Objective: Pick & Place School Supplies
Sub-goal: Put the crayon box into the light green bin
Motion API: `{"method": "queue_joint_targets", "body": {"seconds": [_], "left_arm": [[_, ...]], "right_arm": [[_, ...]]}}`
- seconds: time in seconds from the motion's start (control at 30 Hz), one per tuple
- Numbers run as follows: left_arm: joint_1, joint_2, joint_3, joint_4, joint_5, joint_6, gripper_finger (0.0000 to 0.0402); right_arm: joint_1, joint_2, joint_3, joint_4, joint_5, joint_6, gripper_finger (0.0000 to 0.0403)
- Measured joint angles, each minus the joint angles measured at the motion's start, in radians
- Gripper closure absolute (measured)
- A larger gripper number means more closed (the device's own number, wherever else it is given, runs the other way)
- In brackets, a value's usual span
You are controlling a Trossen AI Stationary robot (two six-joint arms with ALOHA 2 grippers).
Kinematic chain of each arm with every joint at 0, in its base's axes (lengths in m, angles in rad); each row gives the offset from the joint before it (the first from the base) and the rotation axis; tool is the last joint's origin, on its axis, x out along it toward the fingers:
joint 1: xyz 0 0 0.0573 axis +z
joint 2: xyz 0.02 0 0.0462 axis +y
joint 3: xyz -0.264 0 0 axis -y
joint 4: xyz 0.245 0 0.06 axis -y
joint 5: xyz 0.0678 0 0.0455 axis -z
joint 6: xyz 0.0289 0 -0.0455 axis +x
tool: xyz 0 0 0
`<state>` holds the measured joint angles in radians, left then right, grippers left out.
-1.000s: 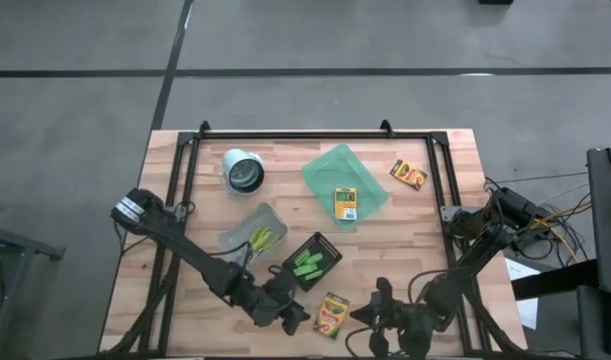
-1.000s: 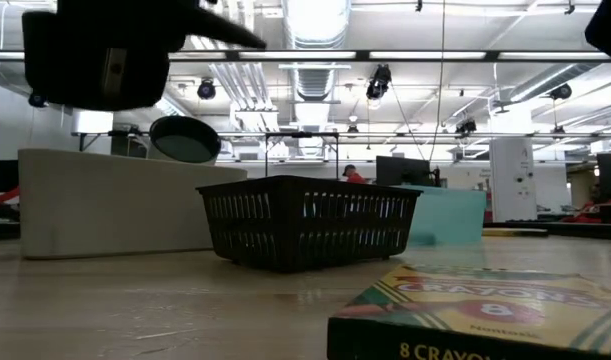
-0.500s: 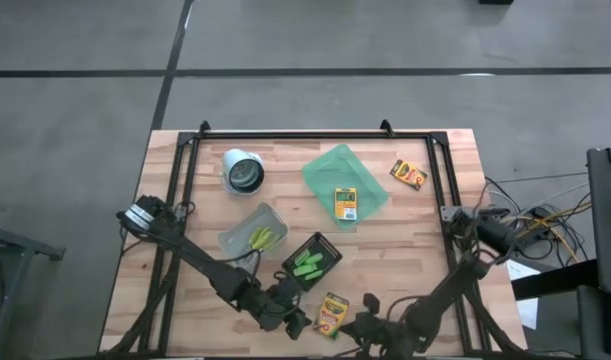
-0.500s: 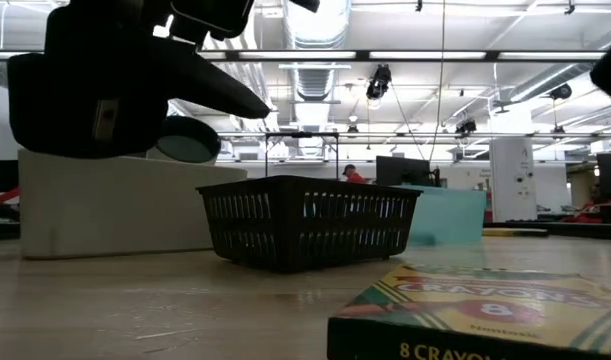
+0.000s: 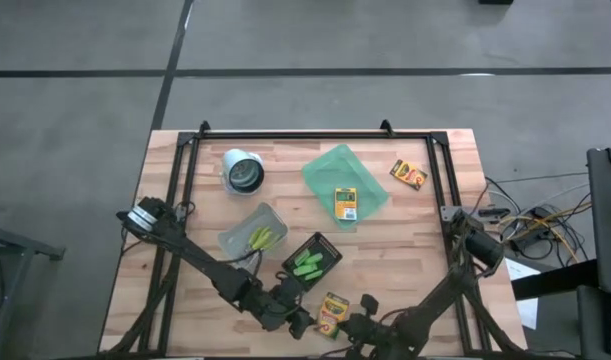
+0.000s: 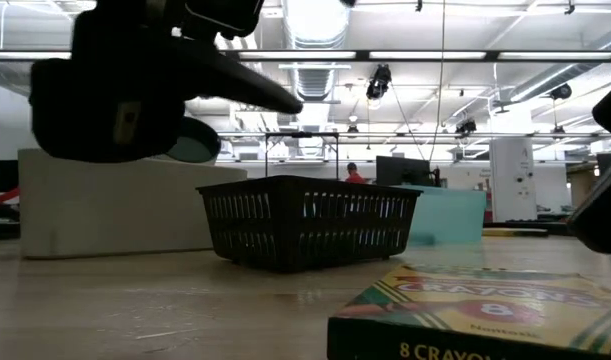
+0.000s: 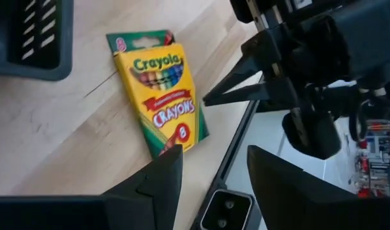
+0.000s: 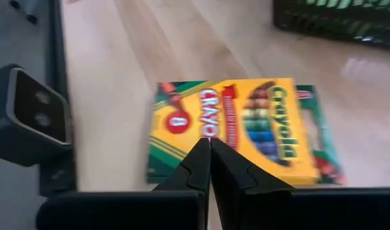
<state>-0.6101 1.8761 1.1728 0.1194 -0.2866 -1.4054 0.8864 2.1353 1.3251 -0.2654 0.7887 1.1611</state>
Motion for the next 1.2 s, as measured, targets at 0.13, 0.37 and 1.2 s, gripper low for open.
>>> {"method": "queue_joint_targets", "body": {"seconds": [0.13, 0.37, 1.2], "left_arm": [[0.006, 0.015, 0.000, 0.034, -0.010, 0.013, 0.0221], [0.012, 0.071, 0.001, 0.085, 0.026, -0.011, 0.0221], [0.046, 0.127, 0.039, 0.067, 0.041, 0.014, 0.0221]], "right_arm": [[0.000, -0.013, 0.003, -0.030, 0.000, 0.010, 0.0394], [0.000, -0.015, 0.007, -0.030, 0.000, 0.010, 0.0394], [-0.001, -0.017, 0.005, -0.038, -0.001, 0.009, 0.0394]]}}
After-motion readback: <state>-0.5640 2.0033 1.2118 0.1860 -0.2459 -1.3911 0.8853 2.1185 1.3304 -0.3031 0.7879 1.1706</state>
